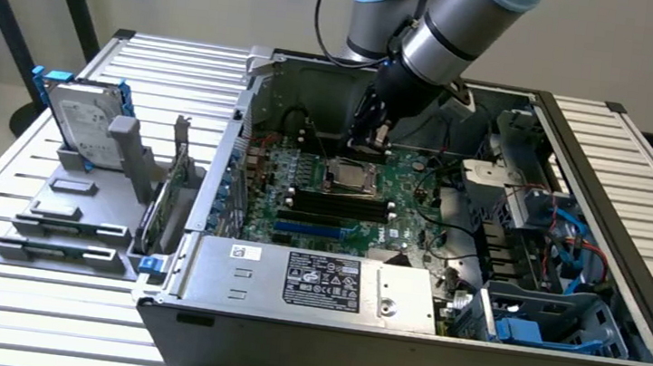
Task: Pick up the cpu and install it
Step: 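Close the cpu cover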
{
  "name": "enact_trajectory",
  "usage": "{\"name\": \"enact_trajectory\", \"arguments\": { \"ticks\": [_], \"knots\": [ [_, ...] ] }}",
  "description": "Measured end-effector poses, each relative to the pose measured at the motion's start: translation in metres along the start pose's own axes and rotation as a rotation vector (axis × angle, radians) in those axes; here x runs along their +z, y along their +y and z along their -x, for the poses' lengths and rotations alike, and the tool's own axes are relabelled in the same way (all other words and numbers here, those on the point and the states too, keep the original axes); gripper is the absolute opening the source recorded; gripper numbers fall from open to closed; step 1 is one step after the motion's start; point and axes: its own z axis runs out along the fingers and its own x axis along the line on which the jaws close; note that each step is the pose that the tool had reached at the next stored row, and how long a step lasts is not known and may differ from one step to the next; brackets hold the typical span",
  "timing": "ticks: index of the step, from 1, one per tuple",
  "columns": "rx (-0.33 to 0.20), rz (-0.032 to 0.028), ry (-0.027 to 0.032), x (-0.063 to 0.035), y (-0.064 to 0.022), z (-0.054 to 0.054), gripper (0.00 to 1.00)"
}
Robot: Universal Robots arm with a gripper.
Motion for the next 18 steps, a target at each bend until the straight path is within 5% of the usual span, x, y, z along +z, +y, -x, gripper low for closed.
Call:
{"name": "enact_trajectory", "arguments": {
  "ticks": [10,18],
  "knots": [
    [0.000,-0.0019,0.0000,0.0219,-0.0058,0.002,0.11],
    [0.000,0.0090,0.0006,0.0356,-0.0018,0.004,0.11]
  ]
}}
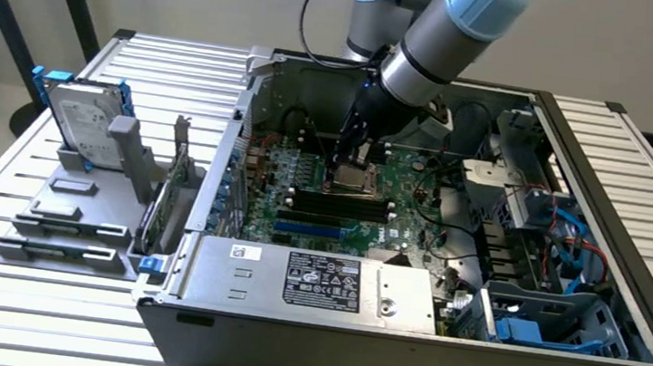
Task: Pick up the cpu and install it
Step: 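Close the cpu cover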
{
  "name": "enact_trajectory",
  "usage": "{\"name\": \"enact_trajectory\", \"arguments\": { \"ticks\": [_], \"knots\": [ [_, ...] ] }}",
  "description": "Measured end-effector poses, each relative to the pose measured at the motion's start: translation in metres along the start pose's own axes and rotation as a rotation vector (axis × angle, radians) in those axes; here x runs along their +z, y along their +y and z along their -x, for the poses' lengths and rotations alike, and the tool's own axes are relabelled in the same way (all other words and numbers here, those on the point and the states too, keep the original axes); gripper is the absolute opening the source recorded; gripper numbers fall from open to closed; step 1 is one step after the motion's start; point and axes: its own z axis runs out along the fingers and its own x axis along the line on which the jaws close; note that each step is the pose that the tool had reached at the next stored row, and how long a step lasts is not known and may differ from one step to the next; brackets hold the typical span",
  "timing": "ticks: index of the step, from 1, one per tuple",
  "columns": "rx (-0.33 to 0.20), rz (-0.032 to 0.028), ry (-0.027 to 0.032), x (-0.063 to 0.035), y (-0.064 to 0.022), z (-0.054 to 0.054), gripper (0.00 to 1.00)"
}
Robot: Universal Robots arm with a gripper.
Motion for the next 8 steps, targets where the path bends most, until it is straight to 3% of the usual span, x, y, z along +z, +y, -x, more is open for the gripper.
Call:
{"name": "enact_trajectory", "arguments": {
  "ticks": [4,8],
  "knots": [
    [0.001,0.0001,0.0046,0.0041,0.0010,0.0004,0.11],
    [0.002,0.0001,0.0155,0.0071,0.0021,0.0007,0.11]
  ]
}}
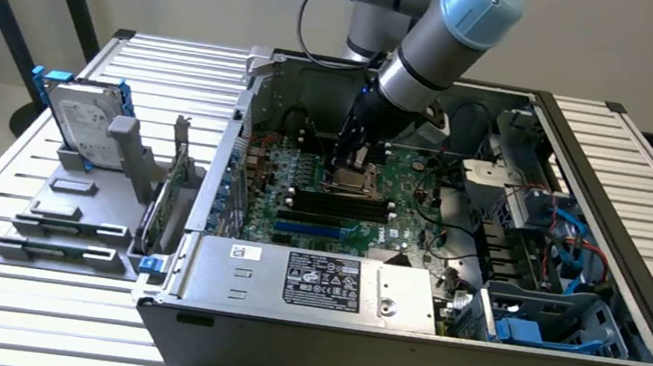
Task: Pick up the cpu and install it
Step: 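Close the cpu cover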
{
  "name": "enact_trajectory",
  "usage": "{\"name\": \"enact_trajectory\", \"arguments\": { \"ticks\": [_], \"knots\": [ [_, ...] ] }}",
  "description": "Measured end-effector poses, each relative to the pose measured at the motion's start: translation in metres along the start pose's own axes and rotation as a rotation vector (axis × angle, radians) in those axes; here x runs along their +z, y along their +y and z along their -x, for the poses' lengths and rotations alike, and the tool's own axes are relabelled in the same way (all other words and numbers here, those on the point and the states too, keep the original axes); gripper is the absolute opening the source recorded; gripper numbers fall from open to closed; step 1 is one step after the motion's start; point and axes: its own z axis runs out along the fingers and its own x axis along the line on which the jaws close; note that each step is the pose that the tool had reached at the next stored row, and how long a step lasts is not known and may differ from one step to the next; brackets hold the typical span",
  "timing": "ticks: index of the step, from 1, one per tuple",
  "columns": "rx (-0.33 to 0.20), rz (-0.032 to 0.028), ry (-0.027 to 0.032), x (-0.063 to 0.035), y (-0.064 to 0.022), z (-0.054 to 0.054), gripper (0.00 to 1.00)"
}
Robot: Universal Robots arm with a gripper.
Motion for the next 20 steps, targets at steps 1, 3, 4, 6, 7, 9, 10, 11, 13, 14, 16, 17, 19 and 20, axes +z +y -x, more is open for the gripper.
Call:
{"name": "enact_trajectory", "arguments": {
  "ticks": [1,3,4,6,7,9,10,11,13,14,16,17,19,20],
  "knots": [
    [0.000,0.0001,0.0028,0.0007,0.0003,0.000,0.11],
    [0.001,0.0001,0.0073,0.0020,0.0008,0.000,0.11],
    [0.001,0.0002,0.0090,0.0025,0.0010,0.000,0.11],
    [0.003,0.0003,0.0112,0.0034,0.0011,0.000,0.11],
    [0.004,0.0005,0.0121,0.0039,0.0011,0.000,0.11],
    [0.005,0.0006,0.0138,0.0043,0.0008,0.000,0.11],
    [0.006,0.0007,0.0145,0.0046,0.0005,0.001,0.11],
    [0.006,0.0008,0.0153,0.0047,0.0004,0.001,0.11],
    [0.007,0.0009,0.0171,0.0047,0.0001,0.001,0.11],
    [0.008,0.0009,0.0185,0.0040,-0.0006,0.000,0.11],
    [0.009,0.0010,0.0210,0.0008,-0.0028,0.000,0.11],
    [0.009,0.0010,0.0220,-0.0005,-0.0043,0.000,0.11],
    [0.008,0.0008,0.0235,-0.0022,-0.0088,0.001,0.11],
    [0.008,0.0007,0.0240,-0.0021,-0.0115,0.001,0.11]
  ]
}}
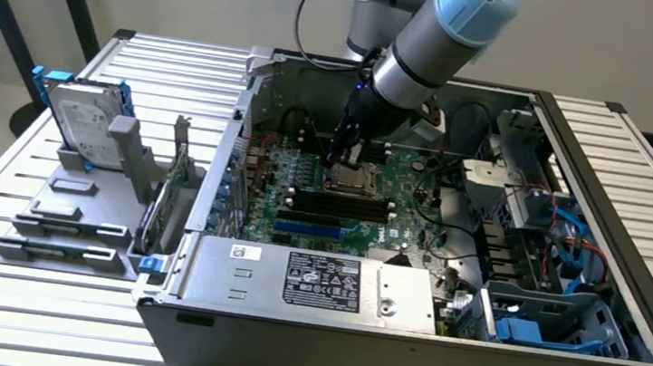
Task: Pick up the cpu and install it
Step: 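Close the cpu cover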
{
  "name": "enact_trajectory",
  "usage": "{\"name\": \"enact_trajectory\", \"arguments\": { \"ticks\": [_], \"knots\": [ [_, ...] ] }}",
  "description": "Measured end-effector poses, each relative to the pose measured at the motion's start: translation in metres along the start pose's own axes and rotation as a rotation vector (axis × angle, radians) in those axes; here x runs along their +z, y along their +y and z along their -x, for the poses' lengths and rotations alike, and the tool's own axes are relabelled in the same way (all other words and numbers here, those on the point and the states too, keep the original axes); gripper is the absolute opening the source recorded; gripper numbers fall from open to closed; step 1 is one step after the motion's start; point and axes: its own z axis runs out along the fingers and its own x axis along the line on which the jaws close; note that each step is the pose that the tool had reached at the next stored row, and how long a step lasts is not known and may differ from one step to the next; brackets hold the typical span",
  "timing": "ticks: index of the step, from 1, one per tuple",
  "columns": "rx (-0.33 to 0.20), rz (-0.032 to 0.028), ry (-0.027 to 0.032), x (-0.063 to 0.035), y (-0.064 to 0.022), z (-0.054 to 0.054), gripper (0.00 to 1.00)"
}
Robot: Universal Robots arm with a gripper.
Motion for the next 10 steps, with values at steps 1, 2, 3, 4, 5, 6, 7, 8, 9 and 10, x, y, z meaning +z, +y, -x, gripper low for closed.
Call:
{"name": "enact_trajectory", "arguments": {
  "ticks": [1,2,3,4,5,6,7,8,9,10],
  "knots": [
    [0.000,0.0001,0.0011,0.0006,-0.0031,0.001,0.11],
    [0.000,0.0001,0.0016,0.0012,-0.0064,0.001,0.11],
    [-0.001,-0.0001,0.0021,0.0018,-0.0098,0.002,0.11],
    [-0.001,-0.0001,0.0028,0.0023,-0.0131,0.003,0.11],
    [-0.001,-0.0002,0.0036,0.0027,-0.0163,0.003,0.11],
    [-0.002,-0.0002,0.0044,0.0028,-0.0195,0.004,0.11],
    [-0.002,-0.0003,0.0049,0.0025,-0.0221,0.004,0.11],
    [-0.002,-0.0003,0.0054,0.0017,-0.0242,0.004,0.11],
    [-0.002,-0.0004,0.0054,0.0006,-0.0251,0.004,0.11],
    [-0.002,-0.0003,0.0057,0.0006,-0.0251,0.004,0.11]
  ]
}}
